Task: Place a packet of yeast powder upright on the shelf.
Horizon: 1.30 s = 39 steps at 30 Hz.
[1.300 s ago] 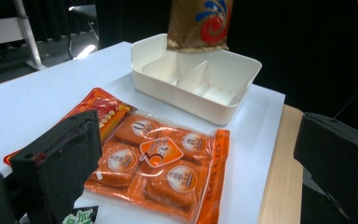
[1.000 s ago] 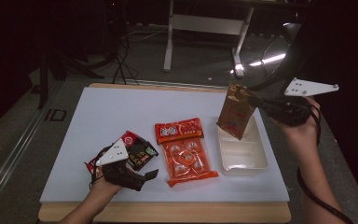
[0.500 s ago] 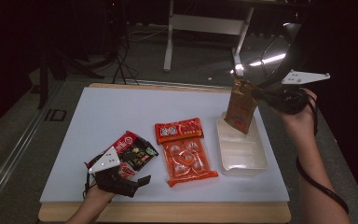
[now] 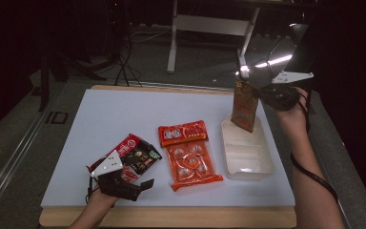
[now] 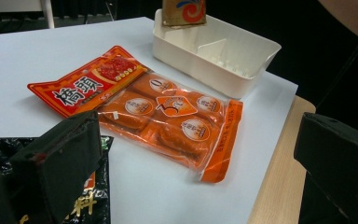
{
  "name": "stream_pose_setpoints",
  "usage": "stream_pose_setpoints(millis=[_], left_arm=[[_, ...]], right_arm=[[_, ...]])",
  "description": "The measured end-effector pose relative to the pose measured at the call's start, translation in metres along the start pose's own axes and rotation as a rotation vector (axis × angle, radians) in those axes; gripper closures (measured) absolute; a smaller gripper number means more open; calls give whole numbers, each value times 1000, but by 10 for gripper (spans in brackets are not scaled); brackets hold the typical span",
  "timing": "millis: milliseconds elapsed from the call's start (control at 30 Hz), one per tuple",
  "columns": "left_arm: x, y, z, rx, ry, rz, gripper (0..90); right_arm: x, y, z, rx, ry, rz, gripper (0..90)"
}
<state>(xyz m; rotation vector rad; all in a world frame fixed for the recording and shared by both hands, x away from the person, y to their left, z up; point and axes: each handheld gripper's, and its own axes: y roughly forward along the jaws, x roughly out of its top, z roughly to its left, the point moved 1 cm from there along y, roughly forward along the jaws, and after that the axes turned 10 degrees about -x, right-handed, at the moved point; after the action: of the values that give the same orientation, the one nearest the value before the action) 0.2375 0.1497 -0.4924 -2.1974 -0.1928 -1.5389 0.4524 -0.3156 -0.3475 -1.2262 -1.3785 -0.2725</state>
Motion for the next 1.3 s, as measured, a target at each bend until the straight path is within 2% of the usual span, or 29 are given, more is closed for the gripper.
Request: stream_pose_setpoints(millis=[100, 233, 433, 533, 600, 633, 733, 867, 933, 1067, 1200, 1233, 1300], left_arm=[[-1, 1, 1, -7, -13, -3, 16], [-2, 1, 1, -9, -11, -1, 15], [-2, 1, 2, -8, -18, -7, 16], [-2, 1, 2, -7, -18, -10, 16], [-2, 1, 3, -5, -20, -11, 16], [-2, 1, 3, -5, -21, -12, 16], [-3, 1, 3, -2, -17, -10, 16], [-4, 2, 4, 3, -16, -3, 16], [-4, 1, 4, 2, -16, -4, 16], [-4, 0, 5, -16, -24, -21, 16], [-4, 2, 4, 1, 11, -3, 16], [-4, 2, 4, 0, 14, -2, 16], [-5, 2, 3, -8, 21, -15, 16]], right_arm=[[0, 7, 4, 14, -32, -30, 886], [-5, 16, 3, 73, -4, -54, 875], [-17, 23, 2, 160, 87, -78, 879], [-20, 27, 4, 181, 99, -60, 880], [-23, 30, 6, 171, 100, -47, 882], [-24, 31, 7, 180, 106, -43, 883], [-27, 33, 10, 198, 122, -49, 886], [-30, 32, 9, 199, 156, -70, 888], [-34, 32, 7, 177, 154, -62, 888], [-48, 33, 3, 167, 185, -36, 888], [-60, 31, -2, 148, 205, -30, 885], [-64, 28, -6, 121, 223, -22, 877], [-66, 26, -8, 104, 229, -12, 859]])
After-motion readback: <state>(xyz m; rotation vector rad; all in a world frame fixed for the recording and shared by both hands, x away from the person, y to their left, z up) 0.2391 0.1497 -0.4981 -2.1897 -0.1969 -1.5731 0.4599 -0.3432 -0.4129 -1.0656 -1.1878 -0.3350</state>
